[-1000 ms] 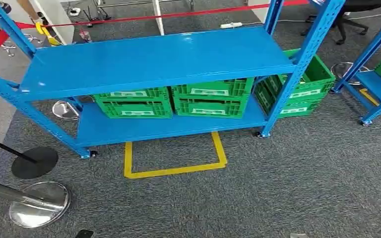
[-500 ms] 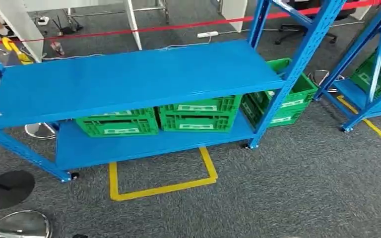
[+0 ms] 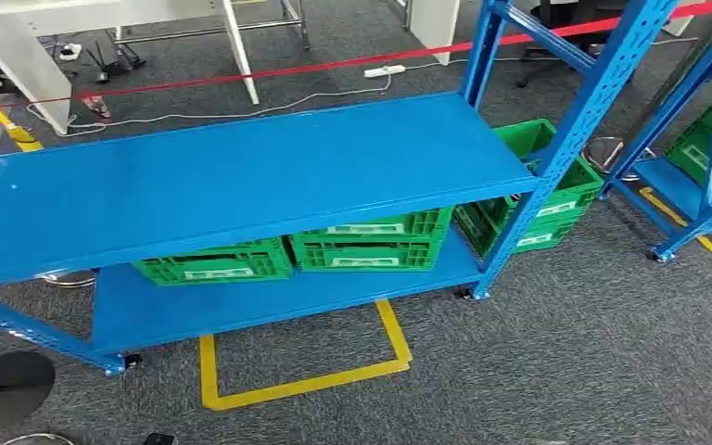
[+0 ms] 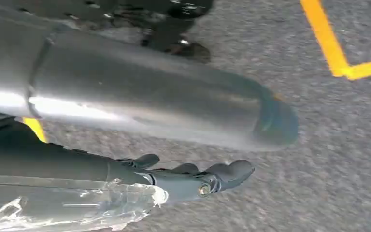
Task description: Take the parts from the cabinet and place them on the table.
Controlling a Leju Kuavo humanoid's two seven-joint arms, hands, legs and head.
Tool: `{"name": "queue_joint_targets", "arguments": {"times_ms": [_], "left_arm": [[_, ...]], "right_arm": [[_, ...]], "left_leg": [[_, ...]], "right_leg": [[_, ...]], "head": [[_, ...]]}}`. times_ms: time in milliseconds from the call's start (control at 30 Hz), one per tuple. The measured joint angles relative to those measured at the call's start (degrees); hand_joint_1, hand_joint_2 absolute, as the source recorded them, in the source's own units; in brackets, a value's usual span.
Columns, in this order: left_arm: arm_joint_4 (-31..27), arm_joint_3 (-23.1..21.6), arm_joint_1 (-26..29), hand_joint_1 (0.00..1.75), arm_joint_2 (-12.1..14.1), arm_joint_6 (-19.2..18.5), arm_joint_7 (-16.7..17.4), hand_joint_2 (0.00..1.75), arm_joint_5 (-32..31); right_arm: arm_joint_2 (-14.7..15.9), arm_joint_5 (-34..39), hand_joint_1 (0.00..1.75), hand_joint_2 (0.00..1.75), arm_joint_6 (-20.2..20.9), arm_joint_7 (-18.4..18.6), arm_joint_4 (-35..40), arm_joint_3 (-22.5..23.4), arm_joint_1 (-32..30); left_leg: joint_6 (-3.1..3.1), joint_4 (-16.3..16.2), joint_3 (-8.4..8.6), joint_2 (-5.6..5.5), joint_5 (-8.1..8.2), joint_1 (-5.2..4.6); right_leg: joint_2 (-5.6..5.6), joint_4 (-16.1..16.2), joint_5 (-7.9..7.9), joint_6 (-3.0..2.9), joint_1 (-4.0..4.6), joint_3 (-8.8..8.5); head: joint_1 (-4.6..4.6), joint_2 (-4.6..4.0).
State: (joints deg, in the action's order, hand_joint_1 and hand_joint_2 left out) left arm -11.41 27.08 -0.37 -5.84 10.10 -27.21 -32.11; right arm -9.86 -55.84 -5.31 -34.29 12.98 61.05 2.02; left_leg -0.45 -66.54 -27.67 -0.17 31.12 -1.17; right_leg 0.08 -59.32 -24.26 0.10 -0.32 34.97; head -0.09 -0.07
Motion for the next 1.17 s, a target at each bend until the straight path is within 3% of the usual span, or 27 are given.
{"name": "queue_joint_targets", "arguments": {"times_ms": [33,67,100,133,167,233,267,300,367,433,467,500,567,600,633,667,733,767,800,833,900,933,967,1000,1033,1100,1167], "left_arm": [[0.0,0.0,-0.01,0.0,-0.02,0.11,-0.07,0.0,-0.07],[0.0,0.02,0.08,0.0,-0.02,0.26,-0.09,0.0,-0.07],[0.0,0.04,0.23,0.0,-0.02,0.31,-0.13,0.0,-0.09],[0.0,0.07,0.36,0.0,0.0,0.35,-0.17,0.0,-0.13],[0.0,0.07,0.42,0.0,0.04,0.35,-0.17,0.0,-0.13],[0.0,0.15,0.42,0.0,0.07,0.35,-0.17,0.0,-0.15],[0.07,0.17,0.48,0.0,-0.07,0.35,-0.17,0.0,-0.22],[0.15,0.2,0.3,0.0,-0.22,0.35,-0.17,0.0,-0.22],[0.15,0.2,0.14,0.0,-0.26,0.39,-0.13,0.0,-0.28],[0.15,0.22,0.13,0.0,-0.2,0.46,-0.11,0.0,-0.37],[0.15,0.26,0.17,0.0,-0.09,0.5,-0.07,0.0,-0.39],[0.15,0.26,0.05,0.0,-0.07,0.5,-0.07,0.0,-0.48],[0.15,0.28,-0.19,0.0,-0.09,0.5,-0.07,0.0,-0.57],[0.15,0.28,-0.19,0.0,-0.11,0.5,-0.06,0.0,-0.66],[0.15,0.28,-0.14,0.0,-0.09,0.5,-0.04,0.0,-0.68],[0.15,0.28,-0.09,0.0,-0.09,0.5,0.02,0.0,-0.68],[0.15,0.33,-0.02,0.0,-0.09,0.5,0.09,0.0,-0.68],[0.15,0.33,0.0,0.0,-0.11,0.5,0.09,0.0,-0.68],[0.15,0.33,-0.19,0.0,-0.07,0.5,0.09,0.0,-0.7],[0.15,0.35,-0.28,0.0,-0.07,0.5,0.09,0.0,-0.72],[0.15,0.42,0.16,0.0,-0.07,0.52,0.09,0.0,-0.72],[0.15,0.5,0.21,0.0,-0.07,0.57,0.09,0.0,-0.74],[0.15,0.68,0.28,0.0,0.02,0.7,0.09,1.75,-0.74],[0.15,0.85,0.28,0.0,0.02,0.72,0.09,1.75,-0.74],[0.15,0.92,0.3,0.0,0.0,0.68,0.11,1.75,-0.83],[0.15,0.92,0.29,0.0,0.0,0.22,0.24,1.75,-1.14],[0.13,0.55,0.3,0.0,0.11,-0.2,1.03,1.75,-0.5]], "right_arm": [[0.02,-0.18,0.0,0.0,-0.13,0.0,0.0,0.0,0.14],[0.02,-0.2,0.0,0.0,-0.15,0.0,0.0,0.0,0.13],[0.02,-0.28,0.0,0.0,-0.15,0.0,0.0,0.0,0.09],[0.02,-0.33,0.0,0.0,-0.15,0.0,0.0,0.0,0.09],[0.0,-0.37,0.0,0.0,-0.13,0.02,0.0,0.0,0.05],[0.0,-0.42,0.0,0.0,-0.09,0.0,0.0,0.0,0.04],[0.06,-0.44,0.0,0.0,-0.11,0.0,0.0,0.0,-0.12],[0.24,-0.44,0.0,0.0,-0.13,-0.04,0.0,0.0,-0.11],[0.26,-0.55,0.0,0.0,-0.15,-0.04,0.0,0.0,-0.25],[0.26,-0.59,0.0,0.0,-0.15,-0.09,0.0,0.0,0.05],[0.26,-0.61,0.0,0.0,-0.15,-0.11,0.0,0.0,0.25],[0.26,-0.61,0.0,0.0,-0.2,-0.11,0.0,0.0,0.35],[0.24,-0.61,0.0,0.0,-0.17,-0.11,-0.02,-0.04,0.32],[0.24,-0.55,0.0,0.0,-0.17,-0.11,-0.02,-0.04,0.22],[0.24,-0.5,0.0,0.0,-0.17,-0.11,0.0,-0.04,0.18],[0.24,-0.48,0.0,0.0,-0.17,-0.11,0.0,-0.04,0.19],[0.26,-0.42,0.0,0.0,-0.17,-0.11,0.0,-0.04,0.22],[0.26,-0.4,0.0,0.0,-0.17,-0.11,0.0,-0.04,0.19],[0.24,-0.4,0.0,0.0,-0.15,-0.11,-0.02,-0.07,0.21],[0.24,-0.42,0.0,0.0,-0.15,-0.04,-0.02,-0.09,0.27],[0.24,-0.37,0.0,0.0,-0.42,-0.09,-0.02,-0.09,0.23],[0.22,-0.04,0.0,0.0,-0.68,-0.04,-0.02,-0.09,0.26],[0.2,0.33,0.0,0.0,-0.76,0.04,-0.02,-0.02,0.35],[0.2,0.72,0.0,1.75,-0.76,0.28,0.0,0.09,0.5],[0.2,1.13,0.0,1.75,-0.66,0.69,0.0,0.2,0.69],[0.2,1.48,0.0,1.75,0.3,2.07,0.0,0.33,0.77],[0.33,2.86,0.0,1.75,0.66,3.33,0.02,-0.92,0.47]], "left_leg": [[-0.43,-3.06,-2.56,0.0,2.1,0.39],[-0.88,-5.05,-4.78,0.01,5.29,0.71],[-1.25,-5.75,-6.39,0.01,7.76,0.97],[-1.48,-5.32,-7.57,0.02,8.6,1.26],[-1.67,-3.67,-7.96,0.06,7.47,1.54],[-2.27,3.59,-7.33,0.93,-0.75,2.0],[-2.54,7.24,-7.31,3.62,-6.3,2.23],[-2.14,8.12,-8.35,5.41,-6.42,2.27],[-0.98,7.66,-8.4,3.94,-7.4,2.13],[-0.24,7.85,-8.06,2.5,-7.33,2.26],[0.17,8.0,-7.85,1.93,-7.27,2.44],[0.49,8.0,-7.71,1.44,-7.09,2.44],[0.98,8.0,-7.65,-0.01,-6.77,2.25],[1.13,7.99,-7.58,-0.7,-6.66,2.12],[1.2,7.99,-7.41,-1.51,-6.56,2.05],[1.16,7.97,-7.14,-2.38,-6.4,2.04],[0.73,7.96,-6.43,-4.05,-6.08,2.14],[0.44,7.96,-6.33,-4.71,-5.9,2.21],[0.06,7.6,-6.48,-5.21,-5.79,1.87],[-0.27,7.62,-6.79,-6.0,-6.02,2.04],[-1.23,8.46,-6.82,-6.66,-6.62,2.51],[-1.45,8.7,-6.62,-6.79,-6.6,2.58],[0.05,8.89,-6.61,-6.65,-7.16,2.56],[0.94,9.03,-6.68,-6.64,-7.2,2.43],[1.34,9.25,-6.65,-6.61,-7.31,2.4],[1.44,9.53,-6.5,-6.51,-7.43,2.48],[1.06,9.9,-6.36,-6.47,-7.63,2.57]], "right_leg": [[-0.09,0.32,-0.45,0.06,-0.12,-0.62],[-0.21,0.47,-0.96,0.05,-0.24,-1.23],[-0.33,0.5,-1.52,0.08,-0.41,-1.83],[-0.47,0.5,-2.18,0.25,-0.61,-2.54],[-0.71,0.5,-2.84,0.46,-0.83,-3.36],[-1.52,0.5,-4.28,1.23,-1.39,-5.18],[-1.89,0.57,-4.94,1.8,-1.15,-4.79],[-2.12,-0.43,-5.79,2.23,-1.05,-6.18],[-3.45,0.57,-6.6,3.09,-0.66,-6.27],[-4.64,1.23,-6.98,3.68,-0.85,-7.84],[-3.0,0.35,-7.97,3.86,-1.05,-7.31],[-1.42,-3.07,-9.95,3.77,-1.02,-5.73],[-0.37,-13.1,-14.04,3.71,-0.89,-0.32],[-0.25,-16.8,-14.95,3.64,-0.88,2.05],[-0.2,-17.99,-14.33,3.5,-0.86,3.41],[-0.14,-16.23,-12.07,3.3,-0.8,3.31],[0.78,-6.87,-5.57,3.01,-0.89,-0.04],[3.02,-2.58,-3.45,2.95,-1.12,-1.56],[5.63,-1.44,-4.2,2.95,-1.43,-1.91],[5.18,-1.13,-4.34,3.03,-1.46,-2.54],[4.59,-1.06,-4.11,2.44,-0.98,-2.44],[4.51,-0.5,-3.86,2.25,-1.27,-2.53],[4.49,-0.26,-3.58,2.71,-1.33,-2.51],[4.46,-0.23,-3.54,2.62,-1.33,-2.41],[4.48,-0.24,-3.5,2.48,-1.21,-2.36],[4.54,-0.25,-3.4,2.12,-0.97,-2.34],[4.54,-0.26,-3.32,1.87,-0.84,-2.33]], "head": [[0.14,0.0],[0.07,0.0],[0.05,0.0],[0.05,0.0],[0.05,0.0],[0.03,0.0],[-0.14,0.0],[-0.52,0.0],[-0.26,0.0],[-0.3,0.0],[-0.17,0.0],[-0.15,0.0],[0.05,0.0],[0.0,0.0],[0.02,0.0],[-0.02,0.0],[0.0,0.0],[0.05,0.0],[0.03,0.0],[-0.02,0.0],[0.02,0.0],[-0.08,0.0],[0.0,0.0],[-0.15,0.0],[-0.06,0.0],[-0.1,0.0],[-0.06,0.0]]}}
